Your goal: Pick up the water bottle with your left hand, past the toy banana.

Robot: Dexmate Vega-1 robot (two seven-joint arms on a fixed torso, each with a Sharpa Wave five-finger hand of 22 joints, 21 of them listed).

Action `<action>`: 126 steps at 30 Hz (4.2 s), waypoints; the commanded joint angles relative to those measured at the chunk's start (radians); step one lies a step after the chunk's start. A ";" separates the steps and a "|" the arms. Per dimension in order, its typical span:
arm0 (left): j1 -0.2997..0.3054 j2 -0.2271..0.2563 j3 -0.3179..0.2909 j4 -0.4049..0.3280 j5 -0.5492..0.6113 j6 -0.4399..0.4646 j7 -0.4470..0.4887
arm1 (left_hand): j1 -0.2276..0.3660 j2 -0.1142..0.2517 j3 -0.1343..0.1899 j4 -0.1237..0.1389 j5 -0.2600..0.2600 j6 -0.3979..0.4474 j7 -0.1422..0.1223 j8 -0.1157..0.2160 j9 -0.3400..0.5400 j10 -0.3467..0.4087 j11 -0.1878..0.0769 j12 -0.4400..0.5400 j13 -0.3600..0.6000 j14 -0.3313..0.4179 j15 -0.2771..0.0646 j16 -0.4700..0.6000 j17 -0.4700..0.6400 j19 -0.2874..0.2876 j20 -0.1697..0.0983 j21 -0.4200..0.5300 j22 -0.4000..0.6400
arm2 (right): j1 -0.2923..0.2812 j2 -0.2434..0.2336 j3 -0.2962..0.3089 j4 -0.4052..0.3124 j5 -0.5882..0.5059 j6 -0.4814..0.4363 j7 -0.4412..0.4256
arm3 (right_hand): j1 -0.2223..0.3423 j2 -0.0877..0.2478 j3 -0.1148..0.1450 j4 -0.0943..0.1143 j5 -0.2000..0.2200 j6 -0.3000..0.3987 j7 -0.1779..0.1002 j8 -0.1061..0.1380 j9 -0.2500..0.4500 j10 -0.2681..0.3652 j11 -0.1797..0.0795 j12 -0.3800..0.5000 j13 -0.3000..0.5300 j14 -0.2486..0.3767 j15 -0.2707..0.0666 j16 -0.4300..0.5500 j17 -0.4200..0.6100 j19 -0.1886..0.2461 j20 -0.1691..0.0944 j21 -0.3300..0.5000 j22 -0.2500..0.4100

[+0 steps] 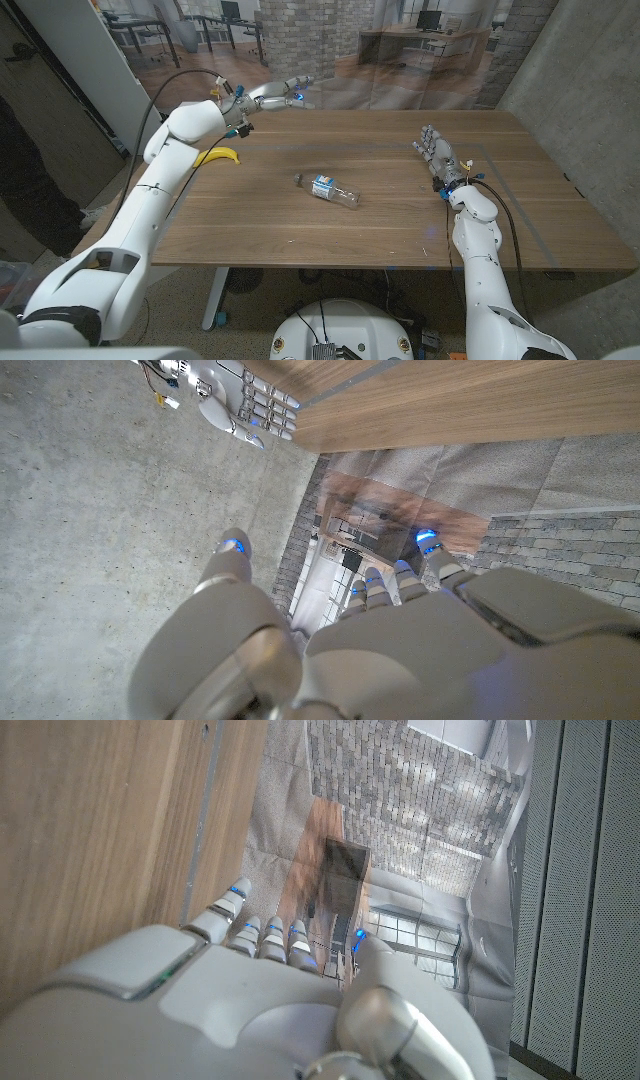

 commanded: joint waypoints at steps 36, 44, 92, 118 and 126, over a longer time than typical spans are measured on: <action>-0.119 0.034 0.096 -0.037 0.087 -0.044 -0.151 | 0.126 -0.058 -0.027 -0.007 0.057 0.003 0.009 0.001 0.003 0.020 -0.004 0.007 0.004 0.032 0.012 0.005 0.004 -0.001 0.012 -0.028 0.006 | 0.001 0.002 0.006 0.024 0.023 0.021 -0.006 | -0.015 -0.002 0.010 0.001 -0.004 0.003 0.006 0.007 0.003 0.001 0.008 0.009 0.004 0.002 0.005 0.007 0.003 0.009 0.003 0.008 0.003; -0.142 0.038 0.115 -0.042 0.104 -0.041 -0.182 | 0.142 -0.063 -0.032 -0.006 0.066 -0.001 0.011 -0.001 0.003 0.021 -0.004 0.006 0.004 0.033 0.012 0.004 0.004 0.003 0.011 -0.032 0.006 | -0.001 0.001 0.007 0.023 0.023 0.019 -0.006 | -0.017 -0.003 0.010 0.001 -0.004 0.003 0.006 0.007 0.003 0.001 0.008 0.008 0.004 0.003 0.007 0.007 0.003 0.009 0.003 0.008 0.003; -0.168 0.064 0.181 -0.148 0.261 -0.026 -0.265 | 0.234 -0.068 -0.071 0.007 0.118 0.037 0.008 0.006 0.005 0.073 -0.020 0.020 0.009 0.062 0.004 0.004 0.003 0.037 0.012 -0.052 0.008 | -0.008 0.010 0.007 0.015 0.030 0.023 -0.014 | -0.031 -0.005 0.009 0.004 -0.003 0.008 0.010 0.007 0.003 0.006 0.009 0.009 0.004 0.005 0.009 0.007 0.004 0.010 0.002 0.008 0.003; -0.207 0.068 0.229 -0.148 0.324 -0.039 -0.318 | 0.258 -0.071 -0.093 0.012 0.135 0.049 0.008 0.005 0.006 0.088 -0.022 0.023 0.011 0.078 -0.002 0.005 0.004 0.049 0.014 -0.061 0.008 | -0.021 0.020 0.006 0.003 0.030 0.027 -0.029 | -0.033 -0.006 0.012 0.002 -0.003 0.008 0.010 0.007 0.003 0.007 0.007 0.008 0.004 0.007 0.010 0.007 0.003 0.011 0.004 0.008 0.003; -0.225 0.061 0.247 -0.125 0.337 -0.049 -0.332 | 0.267 -0.073 -0.102 0.012 0.142 0.062 0.004 0.008 0.006 0.101 -0.028 0.027 0.011 0.084 -0.001 0.006 0.004 0.053 0.013 -0.064 0.008 | -0.019 0.021 0.004 0.009 0.027 0.030 -0.036 | -0.033 -0.006 0.012 0.002 -0.003 0.009 0.010 0.007 0.003 0.008 0.008 0.009 0.004 0.008 0.010 0.007 0.003 0.012 0.004 0.008 0.003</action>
